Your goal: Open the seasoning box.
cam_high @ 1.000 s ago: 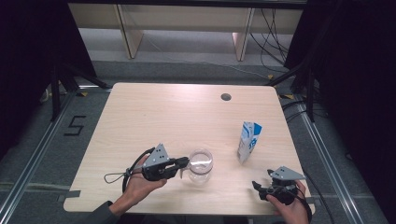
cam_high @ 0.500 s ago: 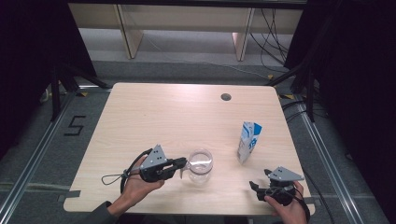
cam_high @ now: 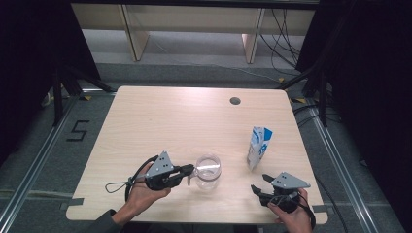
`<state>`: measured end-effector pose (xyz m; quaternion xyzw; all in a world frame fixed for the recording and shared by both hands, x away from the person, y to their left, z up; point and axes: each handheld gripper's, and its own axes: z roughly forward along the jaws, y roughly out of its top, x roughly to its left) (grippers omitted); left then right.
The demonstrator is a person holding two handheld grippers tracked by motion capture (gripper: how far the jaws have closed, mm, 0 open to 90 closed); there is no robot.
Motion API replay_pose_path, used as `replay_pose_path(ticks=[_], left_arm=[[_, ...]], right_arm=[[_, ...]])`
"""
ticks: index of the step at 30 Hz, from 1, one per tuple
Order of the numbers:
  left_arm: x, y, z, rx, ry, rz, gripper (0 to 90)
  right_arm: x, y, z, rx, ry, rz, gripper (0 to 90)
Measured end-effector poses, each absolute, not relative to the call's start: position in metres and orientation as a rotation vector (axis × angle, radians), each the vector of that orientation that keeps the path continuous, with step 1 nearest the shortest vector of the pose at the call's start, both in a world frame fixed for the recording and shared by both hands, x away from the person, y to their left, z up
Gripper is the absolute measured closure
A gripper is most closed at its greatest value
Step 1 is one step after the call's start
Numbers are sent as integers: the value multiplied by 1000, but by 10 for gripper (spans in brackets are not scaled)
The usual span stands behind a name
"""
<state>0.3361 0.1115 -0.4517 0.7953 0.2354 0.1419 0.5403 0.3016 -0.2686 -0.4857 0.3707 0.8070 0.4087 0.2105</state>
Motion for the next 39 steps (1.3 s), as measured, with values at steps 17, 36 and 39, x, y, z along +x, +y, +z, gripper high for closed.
replay_pose_path(ticks=[17, 36, 39], left_arm=[[335, 110, -451, 1894, 542, 331, 857], [333, 109, -453, 1890, 519, 347, 872], [333, 109, -453, 1889, 515, 350, 874]], right_arm=[[314, -231, -475, 879, 2280, 1210, 607], [328, -210, -468, 847, 2282, 1290, 784], [329, -209, -467, 835, 2284, 1304, 792]])
